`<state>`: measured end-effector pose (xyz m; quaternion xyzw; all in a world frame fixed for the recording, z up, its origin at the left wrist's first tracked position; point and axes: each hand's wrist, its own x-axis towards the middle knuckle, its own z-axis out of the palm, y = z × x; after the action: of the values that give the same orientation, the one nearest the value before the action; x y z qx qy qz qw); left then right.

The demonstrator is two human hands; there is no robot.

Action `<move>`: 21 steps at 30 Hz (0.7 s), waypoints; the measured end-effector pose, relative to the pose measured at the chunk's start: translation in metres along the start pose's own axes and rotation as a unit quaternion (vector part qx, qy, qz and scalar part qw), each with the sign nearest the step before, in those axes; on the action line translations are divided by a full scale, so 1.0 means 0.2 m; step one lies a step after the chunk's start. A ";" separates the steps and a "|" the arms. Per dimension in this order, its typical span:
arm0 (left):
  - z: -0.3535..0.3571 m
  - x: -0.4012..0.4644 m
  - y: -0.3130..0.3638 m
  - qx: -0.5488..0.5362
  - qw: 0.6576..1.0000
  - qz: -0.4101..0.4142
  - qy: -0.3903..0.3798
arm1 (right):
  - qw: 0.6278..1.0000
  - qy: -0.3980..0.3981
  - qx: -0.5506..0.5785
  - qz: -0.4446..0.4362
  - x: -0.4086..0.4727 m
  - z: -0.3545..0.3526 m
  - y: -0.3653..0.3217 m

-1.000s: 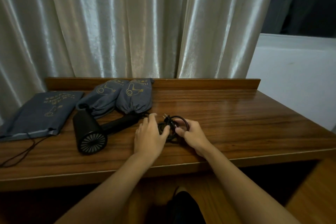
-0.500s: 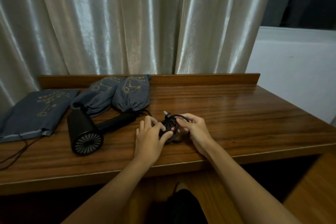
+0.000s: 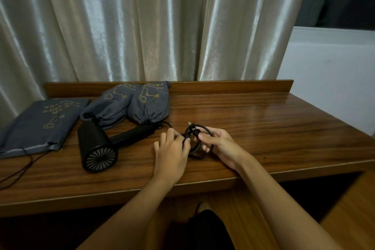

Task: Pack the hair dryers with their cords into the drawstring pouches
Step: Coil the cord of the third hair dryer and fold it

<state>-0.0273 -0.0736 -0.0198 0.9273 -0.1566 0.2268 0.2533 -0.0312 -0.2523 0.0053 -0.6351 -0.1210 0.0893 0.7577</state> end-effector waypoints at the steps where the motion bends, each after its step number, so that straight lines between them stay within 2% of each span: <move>1: 0.00 0.00 -0.01 -0.014 1.000 -0.010 -0.003 | 1.000 -0.010 0.005 0.001 0.00 0.00 0.00; 4: 0.01 0.02 -0.02 -0.043 0.998 -0.035 -0.014 | 0.999 -0.030 0.022 0.006 0.00 0.00 -0.01; 8: 0.02 0.02 -0.02 -0.058 0.997 -0.041 -0.014 | 1.000 0.004 -0.018 -0.017 0.00 0.01 0.01; 11: 0.01 0.02 -0.02 -0.065 0.997 -0.042 -0.009 | 1.000 0.016 0.001 -0.003 0.01 0.00 0.00; 15: -0.01 0.01 0.00 -0.028 0.999 -0.032 0.012 | 0.999 0.042 -0.010 0.024 0.03 0.01 0.00; 21: -0.02 0.00 0.02 0.007 0.999 -0.041 0.014 | 0.992 0.089 -0.090 -0.014 0.04 0.09 0.03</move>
<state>-0.0298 -0.0752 -0.0142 0.9314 -0.1133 0.2306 0.2578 -0.0297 -0.2318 0.0033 -0.7046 -0.0694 0.0110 0.7061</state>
